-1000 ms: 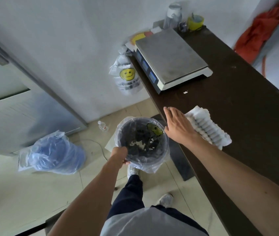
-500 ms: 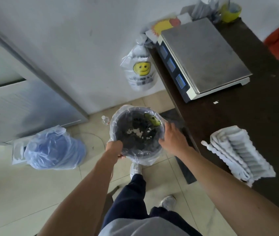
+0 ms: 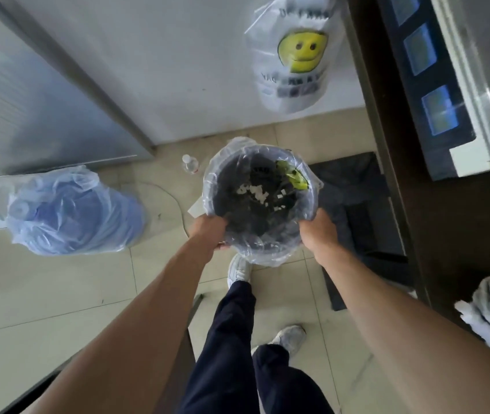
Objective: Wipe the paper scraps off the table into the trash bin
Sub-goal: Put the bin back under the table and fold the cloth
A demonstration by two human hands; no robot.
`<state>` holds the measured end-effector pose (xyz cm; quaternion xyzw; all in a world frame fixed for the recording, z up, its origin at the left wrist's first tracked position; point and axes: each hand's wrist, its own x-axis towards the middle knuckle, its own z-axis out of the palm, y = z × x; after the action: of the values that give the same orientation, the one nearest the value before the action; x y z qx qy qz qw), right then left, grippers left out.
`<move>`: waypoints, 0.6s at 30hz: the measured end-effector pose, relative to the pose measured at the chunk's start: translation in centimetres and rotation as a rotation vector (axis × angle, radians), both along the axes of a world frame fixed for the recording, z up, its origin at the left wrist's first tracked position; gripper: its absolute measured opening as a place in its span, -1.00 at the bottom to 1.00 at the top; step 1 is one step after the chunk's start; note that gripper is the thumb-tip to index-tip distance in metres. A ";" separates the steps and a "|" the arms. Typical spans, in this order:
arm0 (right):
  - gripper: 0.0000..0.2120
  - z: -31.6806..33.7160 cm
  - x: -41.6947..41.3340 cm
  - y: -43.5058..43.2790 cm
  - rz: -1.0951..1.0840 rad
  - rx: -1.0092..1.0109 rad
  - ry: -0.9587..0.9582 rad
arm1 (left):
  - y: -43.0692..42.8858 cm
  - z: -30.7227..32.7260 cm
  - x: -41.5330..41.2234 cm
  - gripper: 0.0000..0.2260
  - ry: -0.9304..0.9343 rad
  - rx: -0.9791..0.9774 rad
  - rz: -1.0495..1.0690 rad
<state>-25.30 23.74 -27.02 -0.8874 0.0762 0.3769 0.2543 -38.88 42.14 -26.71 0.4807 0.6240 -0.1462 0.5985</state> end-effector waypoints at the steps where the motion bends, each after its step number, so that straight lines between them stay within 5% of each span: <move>1: -0.62 -1.4 0.3 0.4 -0.030 0.012 -0.002 | 0.5 -1.4 0.2 -0.78 0.001 -0.001 0.026; 8: -0.63 -13.3 2.8 1.4 -0.158 -0.018 0.028 | 3.0 -11.2 2.0 -0.69 -0.098 -0.012 0.016; 18: -0.68 -26.6 5.5 1.8 -0.136 -0.151 0.003 | 3.1 -23.6 4.9 -0.91 -0.081 -0.079 -0.013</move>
<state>-19.84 25.59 -53.60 -0.8962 0.1646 0.3534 0.2116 -33.98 45.26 -50.31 0.4663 0.5899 -0.1551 0.6408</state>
